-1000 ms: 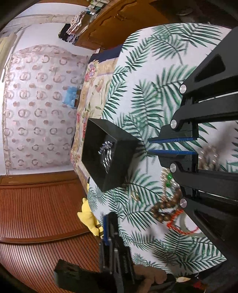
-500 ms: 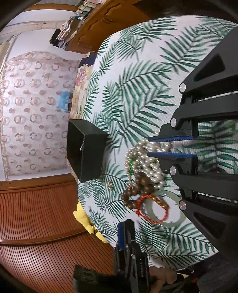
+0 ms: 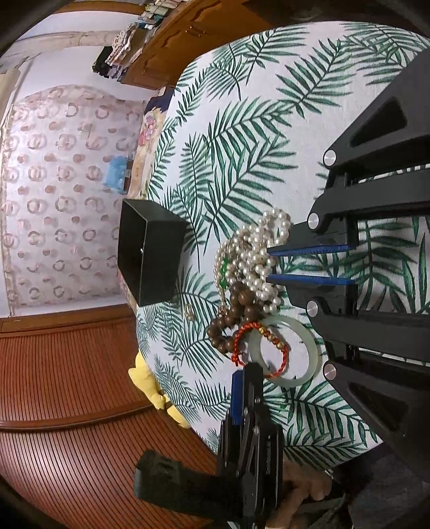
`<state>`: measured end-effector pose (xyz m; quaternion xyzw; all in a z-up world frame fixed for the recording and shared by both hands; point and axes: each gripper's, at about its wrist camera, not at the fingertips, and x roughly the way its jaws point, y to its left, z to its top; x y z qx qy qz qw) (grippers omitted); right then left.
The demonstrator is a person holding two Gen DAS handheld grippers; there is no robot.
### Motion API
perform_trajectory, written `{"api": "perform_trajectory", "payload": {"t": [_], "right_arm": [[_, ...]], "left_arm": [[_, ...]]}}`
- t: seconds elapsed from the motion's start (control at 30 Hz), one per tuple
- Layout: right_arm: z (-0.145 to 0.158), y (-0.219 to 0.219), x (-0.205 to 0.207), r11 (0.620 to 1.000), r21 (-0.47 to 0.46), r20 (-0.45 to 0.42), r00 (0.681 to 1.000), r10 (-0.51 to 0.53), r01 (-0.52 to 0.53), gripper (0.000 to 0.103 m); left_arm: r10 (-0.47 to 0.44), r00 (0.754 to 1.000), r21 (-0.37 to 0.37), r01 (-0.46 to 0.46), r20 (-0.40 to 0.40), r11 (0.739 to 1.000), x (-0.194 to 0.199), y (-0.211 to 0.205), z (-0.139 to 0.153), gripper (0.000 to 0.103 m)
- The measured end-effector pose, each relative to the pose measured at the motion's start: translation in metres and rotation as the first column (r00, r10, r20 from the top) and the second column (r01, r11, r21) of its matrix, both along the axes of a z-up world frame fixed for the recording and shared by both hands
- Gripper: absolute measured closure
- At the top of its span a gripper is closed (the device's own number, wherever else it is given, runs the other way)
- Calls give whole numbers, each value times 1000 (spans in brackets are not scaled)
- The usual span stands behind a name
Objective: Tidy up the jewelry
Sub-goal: 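Move both grippers back down toward the jewelry pile, then grasp the red beaded bracelet with the left gripper while the right grips the jade bangle, then carry the red bracelet with the left gripper into the box while the right releases the jade bangle there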
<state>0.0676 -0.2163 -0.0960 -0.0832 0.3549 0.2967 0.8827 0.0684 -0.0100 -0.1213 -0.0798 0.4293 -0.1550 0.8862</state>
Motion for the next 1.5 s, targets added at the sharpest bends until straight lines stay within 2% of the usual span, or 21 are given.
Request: {"api": "perform_trajectory", "payload": {"t": [0.03, 0.1, 0.17, 0.33, 0.43, 0.7, 0.97, 1.2, 1.3, 1.5], "right_arm": [[-1, 2, 0, 1000, -1, 0, 1000, 5, -5, 91], [-1, 6, -2, 1000, 0, -2, 1000, 15, -15, 91], [-1, 8, -4, 1000, -2, -3, 1000, 24, -24, 91], [-3, 18, -7, 998, -2, -20, 998, 58, -58, 89], [-5, 28, -10, 996, -8, -26, 996, 83, -84, 78], [-8, 49, -8, 991, -18, -48, 990, 131, -132, 78], [-20, 69, 0, 985, -74, -105, 983, 149, -157, 77], [-20, 83, 5, 976, -147, -80, 986, 148, -158, 78], [-21, 86, 6, 970, -176, -64, 986, 157, -166, 94], [-15, 80, 8, 972, -150, -55, 983, 173, -179, 95]], "left_arm": [[3, 1000, -1, -3, 4, 1000, 0, 0, 0, 75], [-3, 1000, -17, 3, -2, 1000, 1, 0, -1, 93], [-4, 1000, -17, 4, 10, 1000, -1, 0, 2, 98], [11, 998, -3, -11, 61, 1000, -8, 5, 12, 100], [31, 995, 5, -32, 99, 999, -13, 12, 21, 101], [61, 988, 24, -65, 144, 998, -16, 23, 33, 101], [96, 976, 40, -106, 194, 994, -23, 35, 40, 101], [99, 970, 60, -115, 223, 992, -25, 36, 44, 101], [96, 968, 64, -114, 233, 991, -23, 36, 46, 101], [89, 963, 76, -112, 255, 991, -19, 36, 54, 101]]}}
